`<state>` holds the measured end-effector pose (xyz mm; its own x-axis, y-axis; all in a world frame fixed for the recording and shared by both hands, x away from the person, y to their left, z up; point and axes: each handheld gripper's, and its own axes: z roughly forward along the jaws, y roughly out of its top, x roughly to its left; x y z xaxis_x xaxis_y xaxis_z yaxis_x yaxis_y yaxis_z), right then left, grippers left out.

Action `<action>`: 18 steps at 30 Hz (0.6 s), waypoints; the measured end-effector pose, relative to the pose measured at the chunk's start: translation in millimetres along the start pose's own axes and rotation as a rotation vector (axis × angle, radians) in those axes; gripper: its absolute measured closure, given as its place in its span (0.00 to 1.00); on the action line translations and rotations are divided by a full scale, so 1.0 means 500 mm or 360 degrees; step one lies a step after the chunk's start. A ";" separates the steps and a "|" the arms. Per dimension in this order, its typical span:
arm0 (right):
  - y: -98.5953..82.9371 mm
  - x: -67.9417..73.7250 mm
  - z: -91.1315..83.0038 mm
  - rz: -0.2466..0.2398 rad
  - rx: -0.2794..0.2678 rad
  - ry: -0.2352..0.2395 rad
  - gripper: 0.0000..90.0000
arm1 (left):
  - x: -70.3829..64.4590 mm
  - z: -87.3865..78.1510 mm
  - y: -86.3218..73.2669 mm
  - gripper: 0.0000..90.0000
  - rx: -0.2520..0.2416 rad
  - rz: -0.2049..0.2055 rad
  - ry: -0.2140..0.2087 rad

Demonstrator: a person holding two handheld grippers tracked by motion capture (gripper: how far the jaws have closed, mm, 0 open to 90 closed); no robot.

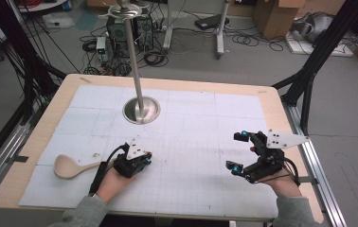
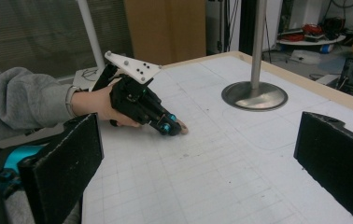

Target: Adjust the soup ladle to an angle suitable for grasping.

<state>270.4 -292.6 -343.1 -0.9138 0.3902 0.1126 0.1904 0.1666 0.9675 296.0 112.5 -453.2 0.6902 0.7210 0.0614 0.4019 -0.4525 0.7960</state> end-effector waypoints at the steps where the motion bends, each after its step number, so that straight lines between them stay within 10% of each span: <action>1: 0.000 0.000 0.000 0.0000 0.0000 0.0000 0.00 | 0.001 0.001 0.000 1.00 -0.0002 -0.0006 0.0003; 18: 0.006 -0.008 0.020 -0.0007 0.0002 0.0034 0.00 | 0.021 0.020 0.015 1.00 0.0014 0.0015 0.0035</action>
<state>278.3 -284.8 -343.0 -0.9220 0.3703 0.1134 0.1870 0.1691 0.9677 312.1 111.3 -452.7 0.6807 0.7280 0.0821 0.4008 -0.4638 0.7901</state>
